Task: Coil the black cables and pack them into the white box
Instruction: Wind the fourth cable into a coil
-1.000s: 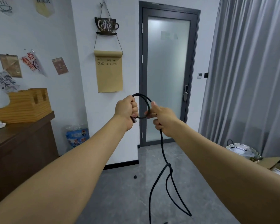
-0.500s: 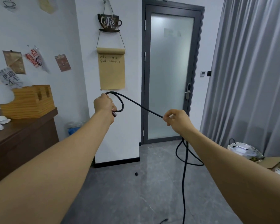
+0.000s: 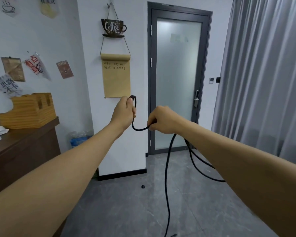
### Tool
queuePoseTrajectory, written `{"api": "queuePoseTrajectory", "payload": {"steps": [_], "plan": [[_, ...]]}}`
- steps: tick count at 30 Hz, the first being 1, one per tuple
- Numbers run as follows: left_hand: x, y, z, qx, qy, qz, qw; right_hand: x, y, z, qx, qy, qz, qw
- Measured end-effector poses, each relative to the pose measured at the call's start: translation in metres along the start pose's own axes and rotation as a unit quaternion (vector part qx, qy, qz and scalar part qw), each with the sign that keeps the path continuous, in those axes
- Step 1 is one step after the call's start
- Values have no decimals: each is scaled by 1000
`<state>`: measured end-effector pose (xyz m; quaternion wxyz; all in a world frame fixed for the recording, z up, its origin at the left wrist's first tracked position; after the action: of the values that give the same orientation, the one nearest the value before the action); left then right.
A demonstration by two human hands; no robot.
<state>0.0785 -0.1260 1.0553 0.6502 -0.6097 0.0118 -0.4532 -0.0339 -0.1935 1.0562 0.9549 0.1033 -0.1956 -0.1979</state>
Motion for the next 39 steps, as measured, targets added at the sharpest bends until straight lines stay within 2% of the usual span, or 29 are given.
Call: {"api": "queuePoseTrajectory", "payload": {"steps": [4, 10, 15, 17, 19, 23, 28, 30, 32, 35, 37, 39], "plan": [[-8, -4, -16, 52, 78, -25, 995, -1, 12, 11, 32, -14, 42, 998], [-23, -11, -33, 91, 194, -23, 977, -4, -1, 26, 141, -69, 9, 988], [-35, -4, -41, 76, 293, 62, 951, -11, -15, 15, 190, -35, -13, 981], [-36, 2, -41, 104, 317, 79, 939, -18, -26, 5, 186, -10, -36, 982], [-34, 9, -36, 124, 300, 90, 942, -27, -39, -5, 165, 30, -61, 984], [-25, 19, -22, 47, 225, 138, 964, -43, -66, -26, 83, 99, -112, 985], [-19, 17, -17, 13, 166, 158, 973, -59, -90, -37, -4, 171, -163, 972], [-16, 20, -17, 26, 155, 166, 973, -61, -98, -29, -7, 122, -175, 977], [-15, 25, -14, 55, 153, 177, 971, -61, -106, -18, 14, 36, -192, 981], [-17, 29, -13, 112, 165, 193, 961, -63, -118, -5, 75, -62, -224, 970], [-19, 26, -17, 136, 172, 192, 957, -65, -125, 0, 142, -114, -246, 952], [-22, 20, -26, 139, 188, 182, 955, -66, -128, 1, 252, -154, -270, 916]]}}
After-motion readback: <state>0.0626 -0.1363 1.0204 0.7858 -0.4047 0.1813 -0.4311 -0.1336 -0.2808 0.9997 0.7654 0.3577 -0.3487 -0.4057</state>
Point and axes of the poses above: each hand's wrist, its own x-axis towards the middle knuckle, its own z-axis out of the back of the hand, y = z × x, the point moved 6 cm from there along x, towards the middle knuckle, and after that the axes turned 1 degree about x, right-handed, at the moved point
